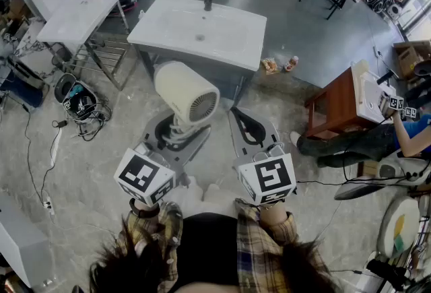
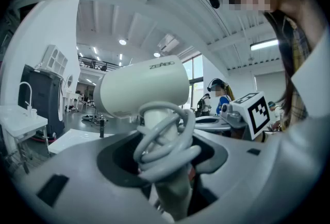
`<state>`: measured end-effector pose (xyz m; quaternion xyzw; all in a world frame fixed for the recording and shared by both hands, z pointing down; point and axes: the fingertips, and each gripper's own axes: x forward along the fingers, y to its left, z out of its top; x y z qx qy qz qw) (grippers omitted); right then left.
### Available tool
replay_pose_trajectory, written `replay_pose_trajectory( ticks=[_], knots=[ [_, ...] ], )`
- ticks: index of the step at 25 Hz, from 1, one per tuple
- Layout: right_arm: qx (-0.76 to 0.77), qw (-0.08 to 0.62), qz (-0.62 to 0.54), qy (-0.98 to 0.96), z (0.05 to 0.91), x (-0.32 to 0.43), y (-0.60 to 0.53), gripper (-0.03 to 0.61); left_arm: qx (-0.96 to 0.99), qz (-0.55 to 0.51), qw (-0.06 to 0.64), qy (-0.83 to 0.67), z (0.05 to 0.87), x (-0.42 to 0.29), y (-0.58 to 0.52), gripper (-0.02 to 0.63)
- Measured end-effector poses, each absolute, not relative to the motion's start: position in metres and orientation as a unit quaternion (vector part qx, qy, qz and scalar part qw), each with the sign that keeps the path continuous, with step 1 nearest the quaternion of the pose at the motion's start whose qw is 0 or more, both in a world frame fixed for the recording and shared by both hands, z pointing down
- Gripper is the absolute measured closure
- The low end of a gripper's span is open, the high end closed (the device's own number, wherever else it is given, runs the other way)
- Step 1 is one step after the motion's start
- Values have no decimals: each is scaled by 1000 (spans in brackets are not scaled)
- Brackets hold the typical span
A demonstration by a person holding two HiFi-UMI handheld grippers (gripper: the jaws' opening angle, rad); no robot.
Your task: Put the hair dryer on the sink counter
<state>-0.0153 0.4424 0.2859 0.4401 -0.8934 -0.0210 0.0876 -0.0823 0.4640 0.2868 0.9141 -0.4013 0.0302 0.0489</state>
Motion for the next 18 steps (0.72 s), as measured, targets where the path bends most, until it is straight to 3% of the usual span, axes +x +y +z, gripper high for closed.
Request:
replay_pose_trajectory(
  ticks=[18],
  knots=[
    [426,89,-24,-900,292,11,475,565,888,10,32,-458,276,-85,495,356]
  ],
)
